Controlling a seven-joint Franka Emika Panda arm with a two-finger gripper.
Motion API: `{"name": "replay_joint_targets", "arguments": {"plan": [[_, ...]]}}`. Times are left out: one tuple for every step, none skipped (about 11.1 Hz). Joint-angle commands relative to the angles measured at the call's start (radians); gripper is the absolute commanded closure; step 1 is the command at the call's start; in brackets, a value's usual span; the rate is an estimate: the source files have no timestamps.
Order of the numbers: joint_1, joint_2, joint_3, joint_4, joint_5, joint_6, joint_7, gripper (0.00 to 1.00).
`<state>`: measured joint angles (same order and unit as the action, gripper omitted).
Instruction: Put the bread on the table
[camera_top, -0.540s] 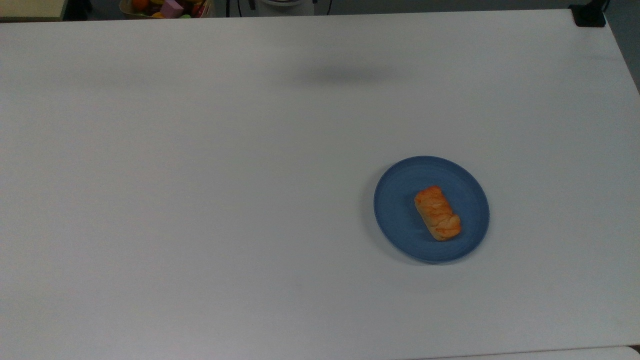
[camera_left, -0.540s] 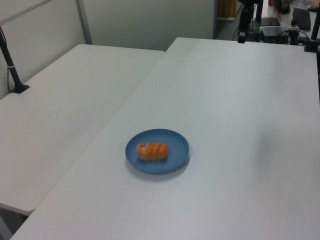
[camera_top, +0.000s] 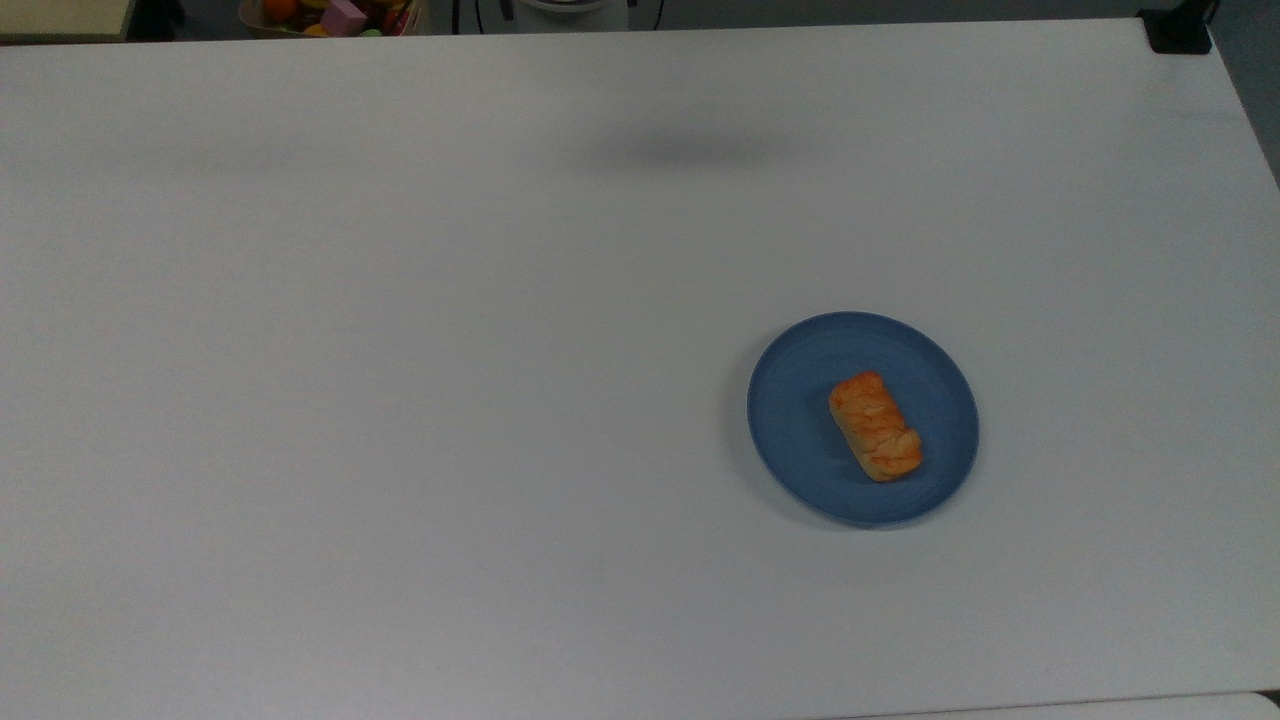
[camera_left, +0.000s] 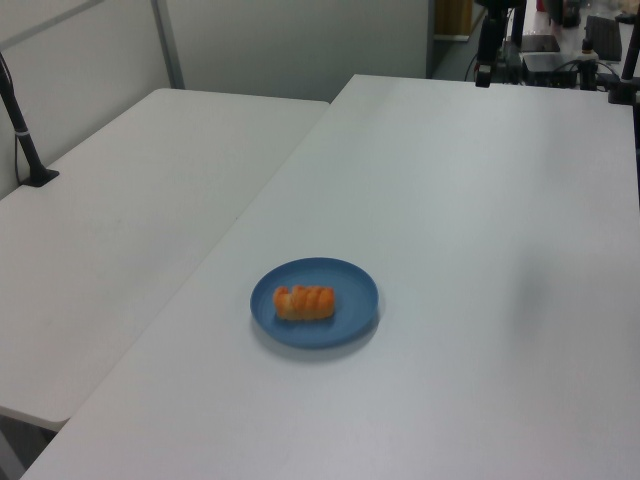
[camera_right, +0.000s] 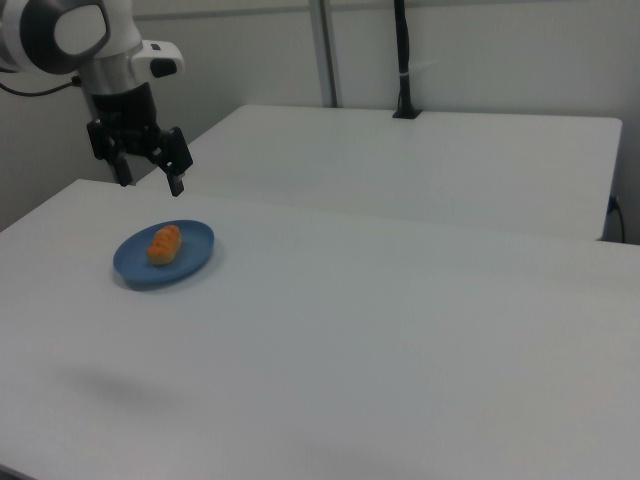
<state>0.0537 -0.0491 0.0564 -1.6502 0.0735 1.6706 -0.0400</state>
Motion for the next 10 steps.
{"name": "replay_joint_targets", "arguments": {"plan": [[0.002,-0.017,0.006,-0.026,0.005,0.014,-0.011,0.0],[0.005,-0.015,0.006,-0.026,0.005,0.012,-0.012,0.0],[0.008,-0.011,0.006,-0.026,0.005,0.011,-0.015,0.0],[0.008,-0.002,0.006,-0.026,0.005,0.009,-0.021,0.0],[0.008,0.006,0.006,-0.026,0.005,0.012,-0.023,0.0],[0.018,0.02,0.006,-0.022,0.005,0.015,-0.023,0.0],[0.038,0.029,0.006,-0.017,0.005,0.023,-0.015,0.0],[0.061,0.047,0.006,-0.011,0.003,0.023,-0.021,0.0],[0.107,0.075,0.006,0.016,0.003,0.026,-0.014,0.0],[0.138,0.101,0.006,0.033,0.003,0.024,-0.009,0.0]]}}
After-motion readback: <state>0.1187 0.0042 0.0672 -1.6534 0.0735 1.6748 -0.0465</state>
